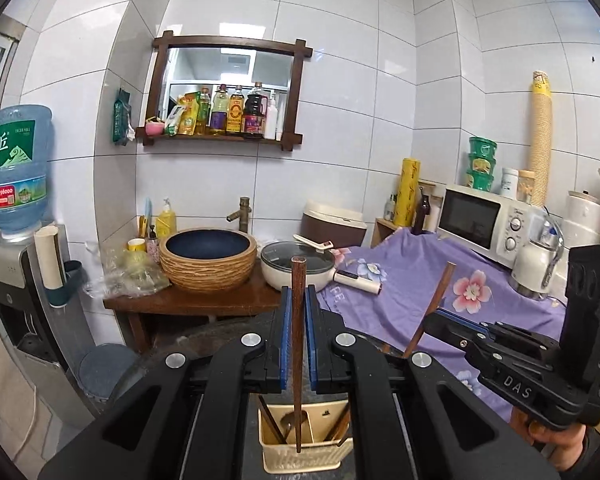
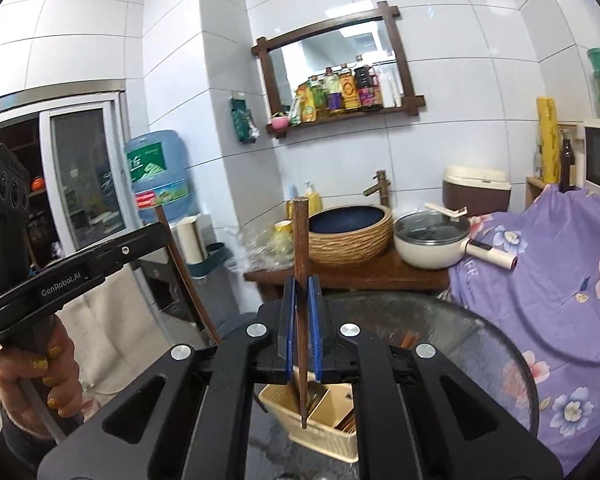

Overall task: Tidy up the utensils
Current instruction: 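Lower both wooden chopsticks into the cream holder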

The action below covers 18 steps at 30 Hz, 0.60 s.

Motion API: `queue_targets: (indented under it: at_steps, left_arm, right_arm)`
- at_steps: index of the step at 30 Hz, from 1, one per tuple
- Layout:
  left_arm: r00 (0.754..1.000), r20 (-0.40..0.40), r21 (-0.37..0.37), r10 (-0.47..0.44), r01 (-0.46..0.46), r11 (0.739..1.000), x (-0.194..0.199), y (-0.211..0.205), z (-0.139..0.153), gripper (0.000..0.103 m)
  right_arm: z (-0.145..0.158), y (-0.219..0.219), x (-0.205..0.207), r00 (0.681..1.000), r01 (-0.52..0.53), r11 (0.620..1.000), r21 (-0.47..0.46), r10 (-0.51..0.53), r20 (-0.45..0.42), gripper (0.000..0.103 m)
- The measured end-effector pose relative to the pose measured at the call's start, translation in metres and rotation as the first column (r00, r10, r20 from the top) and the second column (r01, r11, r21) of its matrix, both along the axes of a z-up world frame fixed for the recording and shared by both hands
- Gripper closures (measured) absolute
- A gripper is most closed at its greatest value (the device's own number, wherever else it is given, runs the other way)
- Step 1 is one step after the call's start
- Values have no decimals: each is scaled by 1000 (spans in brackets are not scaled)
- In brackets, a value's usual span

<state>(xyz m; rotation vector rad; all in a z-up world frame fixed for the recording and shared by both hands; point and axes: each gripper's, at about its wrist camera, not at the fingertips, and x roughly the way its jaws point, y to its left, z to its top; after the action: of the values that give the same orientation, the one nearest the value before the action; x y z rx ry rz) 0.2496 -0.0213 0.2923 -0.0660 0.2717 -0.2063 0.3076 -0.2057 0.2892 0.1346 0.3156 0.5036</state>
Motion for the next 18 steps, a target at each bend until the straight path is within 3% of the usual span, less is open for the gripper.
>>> queue_targets:
  at_steps: [6,18]
  left_arm:
    - [998,7,7,65,-65,998,27,-4,-14,97]
    - [993,-69,-8,92,-92,996,55,-1,-73,97]
  right_arm:
    - [-7,4,21,999,47,999,-2,-47,-10,96]
    - [-73,23,43,996,69,995,-65,-73,-57,96]
